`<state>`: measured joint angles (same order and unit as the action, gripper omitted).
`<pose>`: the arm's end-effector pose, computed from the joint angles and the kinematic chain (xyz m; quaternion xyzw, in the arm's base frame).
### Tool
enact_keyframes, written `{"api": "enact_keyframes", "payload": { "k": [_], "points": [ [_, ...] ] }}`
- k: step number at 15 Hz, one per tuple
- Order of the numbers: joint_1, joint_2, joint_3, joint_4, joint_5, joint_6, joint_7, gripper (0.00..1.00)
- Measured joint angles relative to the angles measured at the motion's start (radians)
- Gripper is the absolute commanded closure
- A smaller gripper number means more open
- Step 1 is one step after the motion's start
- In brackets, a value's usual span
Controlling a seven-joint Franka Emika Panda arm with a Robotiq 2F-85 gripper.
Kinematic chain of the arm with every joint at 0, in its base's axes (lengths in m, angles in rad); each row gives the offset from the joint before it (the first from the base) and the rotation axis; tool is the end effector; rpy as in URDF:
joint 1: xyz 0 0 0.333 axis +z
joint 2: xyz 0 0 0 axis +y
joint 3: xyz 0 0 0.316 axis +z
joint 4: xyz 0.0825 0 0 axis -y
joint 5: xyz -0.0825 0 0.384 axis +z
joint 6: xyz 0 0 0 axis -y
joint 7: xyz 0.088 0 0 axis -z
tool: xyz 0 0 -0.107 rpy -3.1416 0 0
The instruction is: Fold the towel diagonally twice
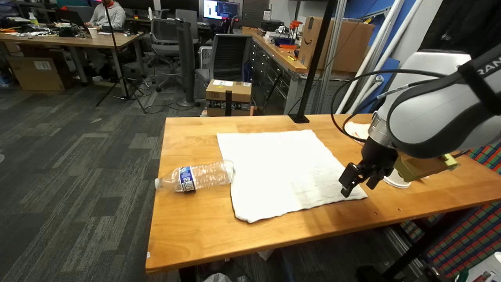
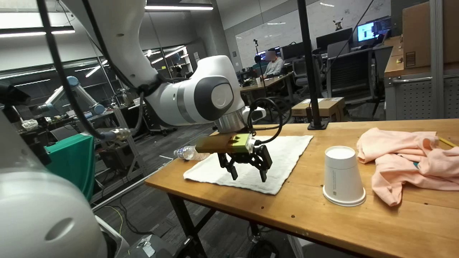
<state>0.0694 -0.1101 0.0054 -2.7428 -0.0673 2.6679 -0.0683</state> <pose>0.3968 0.0317 0.2571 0.9946 0.1010 0.0176 0.0161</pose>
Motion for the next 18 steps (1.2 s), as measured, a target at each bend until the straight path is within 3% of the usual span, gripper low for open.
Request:
{"api": "enact_keyframes", "payload": {
  "k": [3,6,18],
  "points": [
    [-0.029,0.032,0.001,0.004,-0.112,0.041,0.078,0.00],
    [-0.043,0.067,0.001,0.018,-0.148,0.070,0.111,0.00],
    [-0.061,0.266,-0.005,0.203,-0.018,0.062,0.050,0.00]
  ]
}}
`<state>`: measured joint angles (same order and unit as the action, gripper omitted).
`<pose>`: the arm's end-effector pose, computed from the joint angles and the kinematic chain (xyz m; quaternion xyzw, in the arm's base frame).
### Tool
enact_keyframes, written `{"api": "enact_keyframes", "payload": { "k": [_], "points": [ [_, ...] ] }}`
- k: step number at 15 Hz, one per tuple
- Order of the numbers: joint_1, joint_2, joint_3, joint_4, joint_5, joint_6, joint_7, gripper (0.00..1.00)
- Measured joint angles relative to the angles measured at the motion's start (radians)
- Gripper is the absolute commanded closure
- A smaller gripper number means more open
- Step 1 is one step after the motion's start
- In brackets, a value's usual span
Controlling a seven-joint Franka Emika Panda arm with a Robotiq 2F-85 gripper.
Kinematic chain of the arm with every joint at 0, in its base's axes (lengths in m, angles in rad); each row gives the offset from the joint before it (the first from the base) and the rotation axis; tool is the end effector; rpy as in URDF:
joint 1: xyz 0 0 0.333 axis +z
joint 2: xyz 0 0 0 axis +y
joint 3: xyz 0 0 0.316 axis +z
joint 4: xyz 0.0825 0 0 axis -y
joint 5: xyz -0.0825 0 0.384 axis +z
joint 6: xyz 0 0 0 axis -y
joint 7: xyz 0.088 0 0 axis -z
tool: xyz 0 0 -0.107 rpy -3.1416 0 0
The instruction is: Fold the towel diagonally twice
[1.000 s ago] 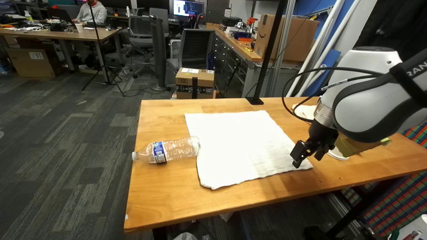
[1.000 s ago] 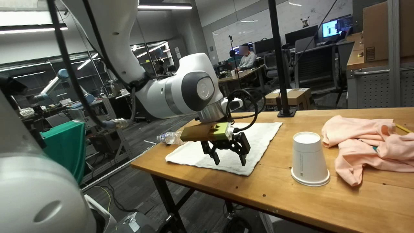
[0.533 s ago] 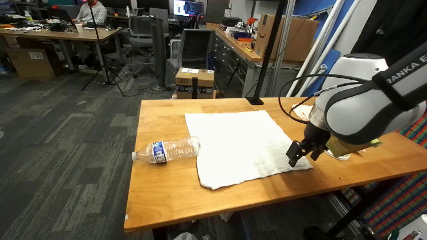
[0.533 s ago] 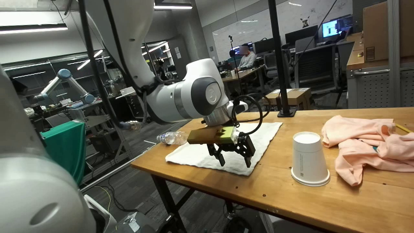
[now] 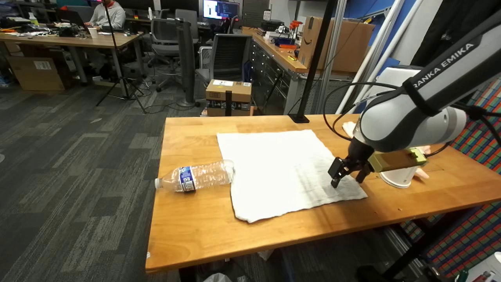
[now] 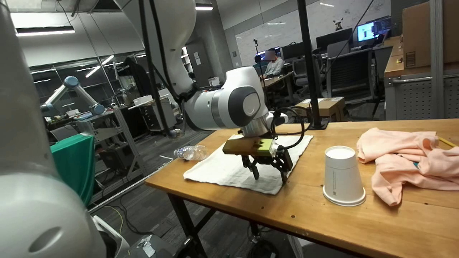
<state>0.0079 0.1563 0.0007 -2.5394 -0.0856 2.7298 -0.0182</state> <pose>0.4622 0.0072 0.2174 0.9983 0.0523 0.0170 0.0178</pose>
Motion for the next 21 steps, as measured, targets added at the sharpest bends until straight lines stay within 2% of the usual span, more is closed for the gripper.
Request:
{"api": "enact_keyframes", "payload": {
  "k": [3,4,5,6,7,8,16,19,21],
  "points": [
    [-0.015,0.031,-0.002,0.051,0.021,-0.045,-0.025,0.02],
    [-0.020,0.039,-0.002,0.065,0.021,-0.059,-0.028,0.14],
    [-0.024,0.047,-0.003,0.075,0.021,-0.072,-0.031,0.16],
    [-0.026,0.053,-0.003,0.081,0.021,-0.081,-0.031,0.14],
    [-0.027,0.057,-0.003,0.085,0.023,-0.088,-0.031,0.18],
    [-0.027,0.057,-0.002,0.087,0.024,-0.093,-0.031,0.32],
    [-0.027,0.030,-0.007,0.088,0.022,-0.135,-0.028,0.92],
    [-0.020,0.012,-0.007,0.082,-0.003,-0.175,-0.007,1.00],
    [-0.015,0.002,-0.007,0.076,-0.041,-0.210,0.027,0.95]
  ]
}}
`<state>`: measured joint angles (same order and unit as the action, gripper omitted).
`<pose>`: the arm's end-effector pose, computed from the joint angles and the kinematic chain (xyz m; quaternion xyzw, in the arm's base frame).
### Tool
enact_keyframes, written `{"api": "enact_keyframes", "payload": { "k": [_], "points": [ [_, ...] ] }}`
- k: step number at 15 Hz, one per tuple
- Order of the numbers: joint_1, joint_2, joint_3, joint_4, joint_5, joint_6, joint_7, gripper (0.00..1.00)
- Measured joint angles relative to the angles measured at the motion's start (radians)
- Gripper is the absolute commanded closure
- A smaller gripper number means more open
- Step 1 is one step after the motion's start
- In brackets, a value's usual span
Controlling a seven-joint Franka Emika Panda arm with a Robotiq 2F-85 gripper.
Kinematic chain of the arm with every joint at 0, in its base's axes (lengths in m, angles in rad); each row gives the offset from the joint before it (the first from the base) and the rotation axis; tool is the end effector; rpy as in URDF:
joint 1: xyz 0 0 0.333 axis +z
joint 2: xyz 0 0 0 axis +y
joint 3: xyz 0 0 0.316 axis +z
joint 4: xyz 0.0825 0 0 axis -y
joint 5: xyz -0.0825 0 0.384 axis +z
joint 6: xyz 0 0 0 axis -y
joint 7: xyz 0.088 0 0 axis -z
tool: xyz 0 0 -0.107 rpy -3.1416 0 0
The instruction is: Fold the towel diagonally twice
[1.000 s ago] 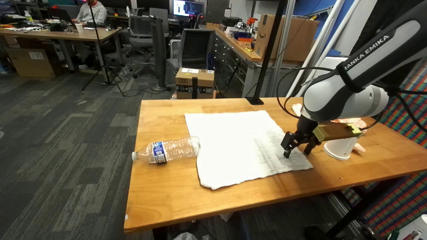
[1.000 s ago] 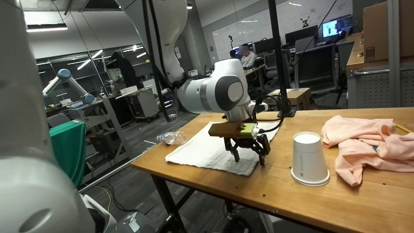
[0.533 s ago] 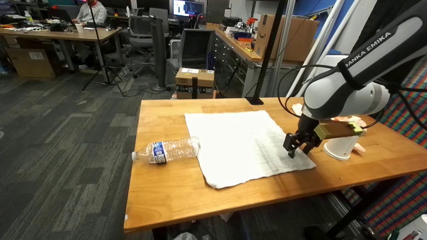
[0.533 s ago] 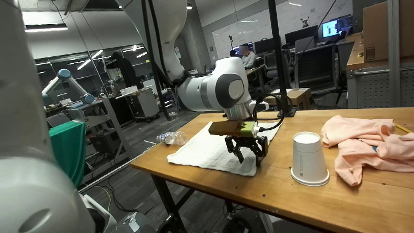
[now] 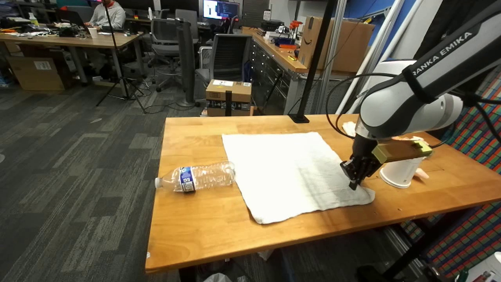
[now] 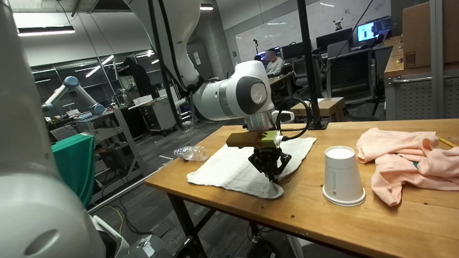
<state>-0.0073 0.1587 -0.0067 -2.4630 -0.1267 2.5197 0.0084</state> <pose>0.4703 -0.0055 0.2243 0.9972 0.0421 -0.0510 0.0346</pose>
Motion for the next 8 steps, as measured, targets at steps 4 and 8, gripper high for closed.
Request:
{"api": "enact_keyframes", "payload": {
  "k": [4,8],
  "points": [
    [0.023,-0.034,0.001,0.008,-0.089,-0.089,0.063,0.95],
    [0.087,-0.058,0.040,0.074,-0.184,-0.229,0.132,0.95]
  ]
}}
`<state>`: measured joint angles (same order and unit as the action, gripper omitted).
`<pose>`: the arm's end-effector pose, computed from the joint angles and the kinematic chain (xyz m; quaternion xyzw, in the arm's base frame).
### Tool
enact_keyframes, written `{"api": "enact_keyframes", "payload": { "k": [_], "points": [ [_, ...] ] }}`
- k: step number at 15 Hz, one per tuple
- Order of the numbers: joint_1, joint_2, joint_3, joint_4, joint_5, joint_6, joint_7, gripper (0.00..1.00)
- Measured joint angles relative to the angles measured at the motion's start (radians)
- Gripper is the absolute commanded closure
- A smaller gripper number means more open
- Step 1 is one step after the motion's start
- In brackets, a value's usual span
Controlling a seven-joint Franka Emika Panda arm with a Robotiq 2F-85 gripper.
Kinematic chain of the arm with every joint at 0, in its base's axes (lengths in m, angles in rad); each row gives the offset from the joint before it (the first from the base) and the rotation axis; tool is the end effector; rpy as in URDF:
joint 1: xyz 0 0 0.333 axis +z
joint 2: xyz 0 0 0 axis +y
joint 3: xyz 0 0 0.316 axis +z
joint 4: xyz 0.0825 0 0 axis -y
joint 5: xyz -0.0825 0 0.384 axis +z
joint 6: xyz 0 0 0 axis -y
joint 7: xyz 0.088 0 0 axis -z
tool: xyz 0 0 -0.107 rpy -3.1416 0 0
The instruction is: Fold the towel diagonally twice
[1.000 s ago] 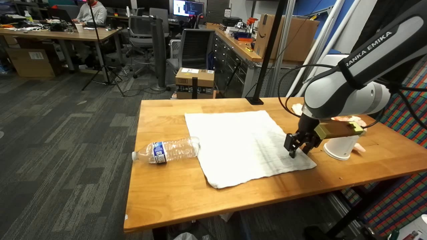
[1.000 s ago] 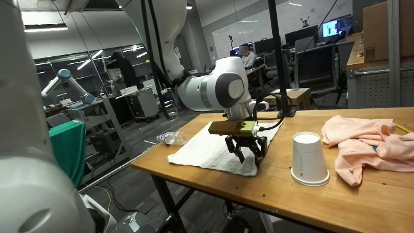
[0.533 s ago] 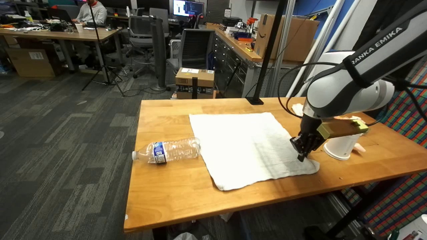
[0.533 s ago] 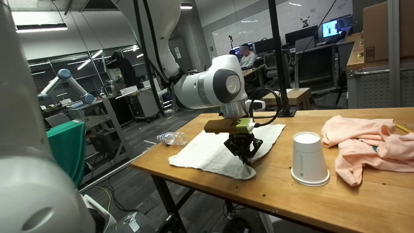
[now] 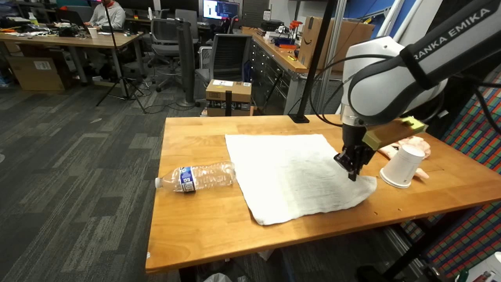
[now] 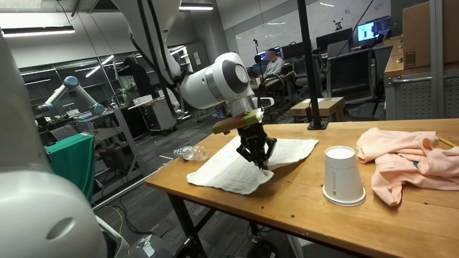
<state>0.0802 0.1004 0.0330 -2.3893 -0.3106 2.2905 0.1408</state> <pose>0.4759 0.0474 0.2623 0.9847 0.0995 -0.0841 0.1156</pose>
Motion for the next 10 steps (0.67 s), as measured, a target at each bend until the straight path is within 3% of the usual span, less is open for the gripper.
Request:
{"api": "enact_keyframes", "payload": {
  "k": [5,10],
  "points": [
    [0.110,0.057,0.097,0.183,-0.042,-0.176,0.055,0.95],
    [0.194,0.236,0.131,0.423,-0.042,-0.233,0.065,0.95]
  ]
}}
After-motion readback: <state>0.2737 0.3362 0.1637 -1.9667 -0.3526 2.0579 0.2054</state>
